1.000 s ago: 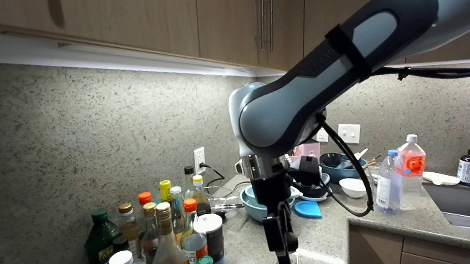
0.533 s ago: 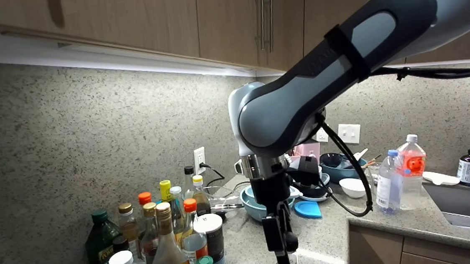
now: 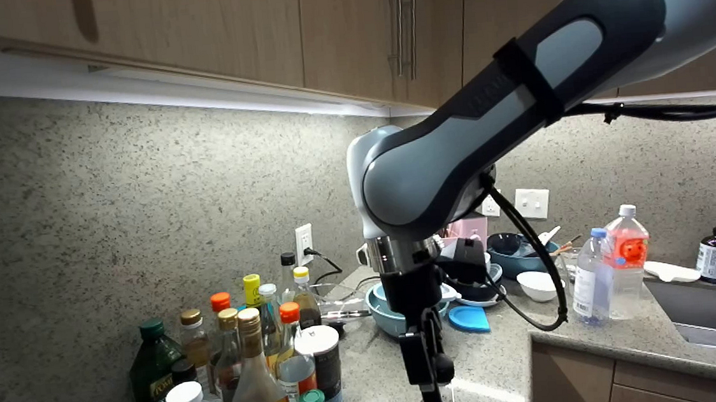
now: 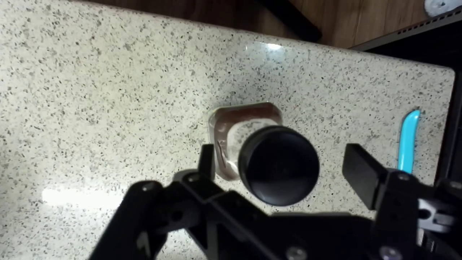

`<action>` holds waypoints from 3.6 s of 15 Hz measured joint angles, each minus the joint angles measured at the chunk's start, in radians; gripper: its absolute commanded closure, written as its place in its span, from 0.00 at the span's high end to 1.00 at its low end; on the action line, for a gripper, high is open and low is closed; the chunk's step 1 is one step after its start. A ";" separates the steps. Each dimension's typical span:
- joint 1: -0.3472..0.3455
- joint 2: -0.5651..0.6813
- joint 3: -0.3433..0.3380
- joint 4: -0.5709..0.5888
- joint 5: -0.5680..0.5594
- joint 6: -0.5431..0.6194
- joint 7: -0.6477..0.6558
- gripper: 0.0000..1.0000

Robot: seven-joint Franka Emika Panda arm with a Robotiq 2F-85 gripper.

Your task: Lay the bottle with the black cap down.

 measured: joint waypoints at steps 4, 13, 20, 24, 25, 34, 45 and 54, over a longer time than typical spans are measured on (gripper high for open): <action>0.001 0.000 0.000 0.000 0.000 0.000 0.000 0.35; 0.000 0.002 0.002 0.002 0.001 -0.010 0.000 0.19; -0.002 0.002 0.036 0.008 0.115 -0.187 -0.030 0.19; -0.026 0.021 0.047 0.046 0.232 -0.288 -0.109 0.19; -0.038 0.037 0.048 0.067 0.261 -0.315 -0.134 0.19; -0.118 0.273 0.048 0.328 0.364 -0.514 -0.204 0.19; -0.136 0.317 0.048 0.417 0.413 -0.228 -0.204 0.19; -0.154 0.317 0.048 0.420 0.439 -0.060 -0.187 0.19</action>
